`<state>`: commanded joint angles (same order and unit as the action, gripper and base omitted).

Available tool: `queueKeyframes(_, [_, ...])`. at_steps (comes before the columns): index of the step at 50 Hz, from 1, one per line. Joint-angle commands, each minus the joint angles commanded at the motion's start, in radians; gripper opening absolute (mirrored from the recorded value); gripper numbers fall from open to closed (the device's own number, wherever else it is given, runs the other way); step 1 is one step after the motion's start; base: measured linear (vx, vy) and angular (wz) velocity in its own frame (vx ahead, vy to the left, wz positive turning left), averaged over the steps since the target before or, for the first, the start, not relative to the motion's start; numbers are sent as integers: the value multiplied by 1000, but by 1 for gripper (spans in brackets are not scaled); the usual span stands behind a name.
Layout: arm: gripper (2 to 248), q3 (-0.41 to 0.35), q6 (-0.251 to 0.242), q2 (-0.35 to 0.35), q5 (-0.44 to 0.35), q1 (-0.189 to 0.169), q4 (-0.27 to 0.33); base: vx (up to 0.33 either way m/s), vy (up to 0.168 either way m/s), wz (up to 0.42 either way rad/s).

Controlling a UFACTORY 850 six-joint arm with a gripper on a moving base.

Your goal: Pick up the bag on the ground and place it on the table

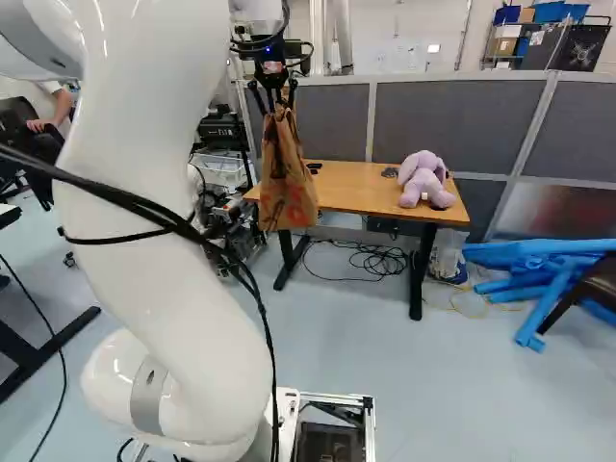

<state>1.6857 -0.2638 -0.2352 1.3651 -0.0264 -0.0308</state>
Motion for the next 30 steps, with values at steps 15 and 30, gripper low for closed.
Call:
queueKeyframes(15, [21, 0, 0, 0, 0, 0, 0, 157, -85, -58])
queueKeyframes(30, [21, 0, 0, 0, 0, 0, 0, 158, -120, -223])
